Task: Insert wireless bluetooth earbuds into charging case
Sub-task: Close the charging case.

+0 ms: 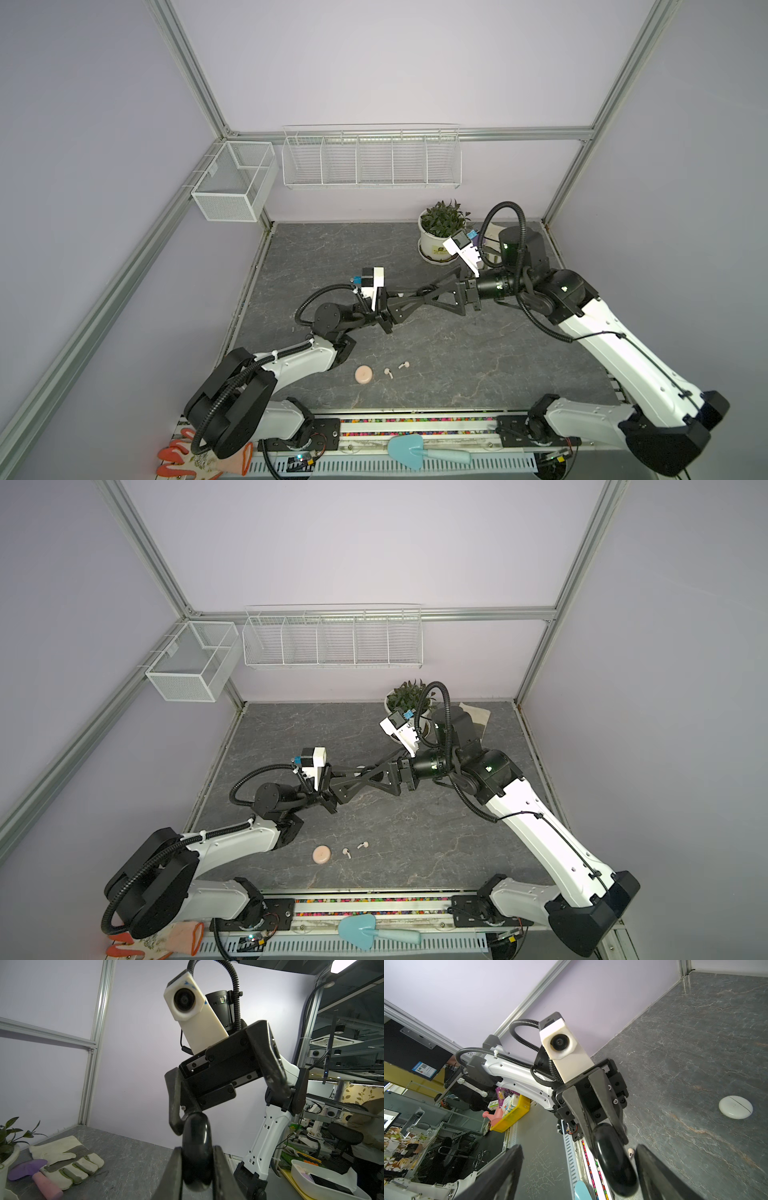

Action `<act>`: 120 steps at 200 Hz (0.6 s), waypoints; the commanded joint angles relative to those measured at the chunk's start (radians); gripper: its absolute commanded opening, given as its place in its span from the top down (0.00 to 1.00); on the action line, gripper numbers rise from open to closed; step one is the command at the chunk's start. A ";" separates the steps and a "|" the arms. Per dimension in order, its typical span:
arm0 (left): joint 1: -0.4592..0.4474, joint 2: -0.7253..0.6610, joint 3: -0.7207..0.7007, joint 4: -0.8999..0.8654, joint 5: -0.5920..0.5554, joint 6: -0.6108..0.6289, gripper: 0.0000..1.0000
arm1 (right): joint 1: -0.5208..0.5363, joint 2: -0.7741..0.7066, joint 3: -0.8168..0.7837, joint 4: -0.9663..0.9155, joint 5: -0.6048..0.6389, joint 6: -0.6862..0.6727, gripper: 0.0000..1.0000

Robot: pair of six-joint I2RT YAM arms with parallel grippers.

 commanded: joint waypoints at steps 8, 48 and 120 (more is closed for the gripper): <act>0.001 0.003 -0.016 0.029 -0.020 -0.007 1.00 | 0.000 -0.027 -0.033 0.046 -0.040 0.023 0.16; 0.050 0.017 -0.050 0.029 -0.102 -0.063 1.00 | -0.001 -0.077 -0.062 -0.063 0.202 -0.034 0.17; 0.266 0.329 -0.112 0.028 -0.299 -0.300 1.00 | 0.014 0.060 -0.327 0.208 0.537 -0.044 0.18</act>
